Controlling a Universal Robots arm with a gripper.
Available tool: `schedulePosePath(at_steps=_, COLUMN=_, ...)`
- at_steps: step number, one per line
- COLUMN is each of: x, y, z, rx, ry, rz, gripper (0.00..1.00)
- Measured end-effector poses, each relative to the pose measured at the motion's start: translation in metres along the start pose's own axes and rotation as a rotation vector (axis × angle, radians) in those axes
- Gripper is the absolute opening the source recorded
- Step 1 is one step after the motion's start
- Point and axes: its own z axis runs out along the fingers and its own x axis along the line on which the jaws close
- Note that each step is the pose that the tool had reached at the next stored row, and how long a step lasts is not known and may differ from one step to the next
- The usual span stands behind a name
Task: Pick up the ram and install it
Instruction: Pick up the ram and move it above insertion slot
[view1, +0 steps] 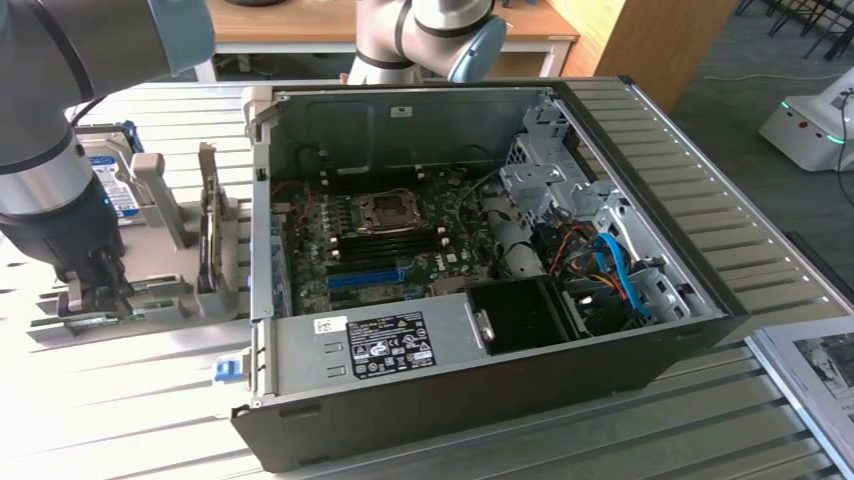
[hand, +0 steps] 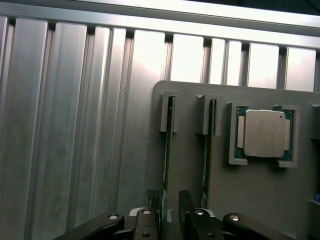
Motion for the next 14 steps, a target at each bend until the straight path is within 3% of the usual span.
schedulePosePath(at_steps=14, x=0.0001, y=-0.0002, z=0.0038, rx=-0.0001, ry=0.0001, rz=0.0, gripper=0.3)
